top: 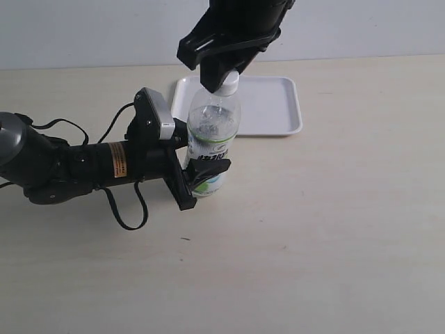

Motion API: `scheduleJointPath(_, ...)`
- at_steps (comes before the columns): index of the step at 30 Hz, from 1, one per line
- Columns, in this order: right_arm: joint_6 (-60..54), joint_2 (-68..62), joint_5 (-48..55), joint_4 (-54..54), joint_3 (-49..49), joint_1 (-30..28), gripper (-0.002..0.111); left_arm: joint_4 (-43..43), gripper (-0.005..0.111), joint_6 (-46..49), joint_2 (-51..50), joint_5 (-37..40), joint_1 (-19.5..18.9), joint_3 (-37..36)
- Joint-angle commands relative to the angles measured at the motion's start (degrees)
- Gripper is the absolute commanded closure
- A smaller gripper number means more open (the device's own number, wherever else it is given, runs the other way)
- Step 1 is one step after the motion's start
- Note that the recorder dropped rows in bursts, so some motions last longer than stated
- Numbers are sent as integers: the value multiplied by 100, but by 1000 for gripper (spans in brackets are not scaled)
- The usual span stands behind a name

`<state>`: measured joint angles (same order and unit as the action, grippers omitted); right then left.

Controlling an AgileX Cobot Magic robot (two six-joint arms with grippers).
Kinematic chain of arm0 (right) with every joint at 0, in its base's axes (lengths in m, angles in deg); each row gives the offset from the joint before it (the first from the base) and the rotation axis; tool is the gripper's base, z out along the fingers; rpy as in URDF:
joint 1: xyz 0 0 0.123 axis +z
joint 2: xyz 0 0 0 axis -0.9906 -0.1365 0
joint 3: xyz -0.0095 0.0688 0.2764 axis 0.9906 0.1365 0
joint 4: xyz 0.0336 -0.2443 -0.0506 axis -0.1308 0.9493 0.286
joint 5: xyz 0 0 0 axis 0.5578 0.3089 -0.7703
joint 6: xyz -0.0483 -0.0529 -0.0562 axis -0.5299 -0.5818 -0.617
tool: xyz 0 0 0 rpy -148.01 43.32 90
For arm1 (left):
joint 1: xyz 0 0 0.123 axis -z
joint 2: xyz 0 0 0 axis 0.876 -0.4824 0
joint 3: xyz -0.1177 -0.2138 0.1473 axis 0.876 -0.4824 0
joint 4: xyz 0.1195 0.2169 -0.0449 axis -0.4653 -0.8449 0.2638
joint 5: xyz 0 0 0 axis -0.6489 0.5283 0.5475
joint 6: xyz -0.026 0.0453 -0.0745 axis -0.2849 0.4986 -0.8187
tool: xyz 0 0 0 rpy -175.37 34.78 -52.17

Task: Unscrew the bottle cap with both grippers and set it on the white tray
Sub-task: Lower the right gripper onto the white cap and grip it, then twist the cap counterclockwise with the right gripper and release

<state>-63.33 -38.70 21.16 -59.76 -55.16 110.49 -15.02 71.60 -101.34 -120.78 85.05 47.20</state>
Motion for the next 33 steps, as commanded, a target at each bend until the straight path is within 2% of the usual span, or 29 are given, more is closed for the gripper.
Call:
scheduleJointPath(1,-801,14,-40,87,-50,2,108,-98,107,-157,26,148,13,-11)
scheduleJointPath(11,-2689,14,6,87,-50,2,108,-87,107,-155,26,148,13,-11)
scheduleJointPath(21,-4080,14,6,87,-50,2,108,-63,107,-171,26,134,13,-11)
scheduleJointPath(28,-5518,14,6,104,-50,2,108,-63,107,-171,26,134,13,-11)
scheduleJointPath(33,-7267,14,6,104,-50,2,108,-63,107,-171,26,134,13,-11)
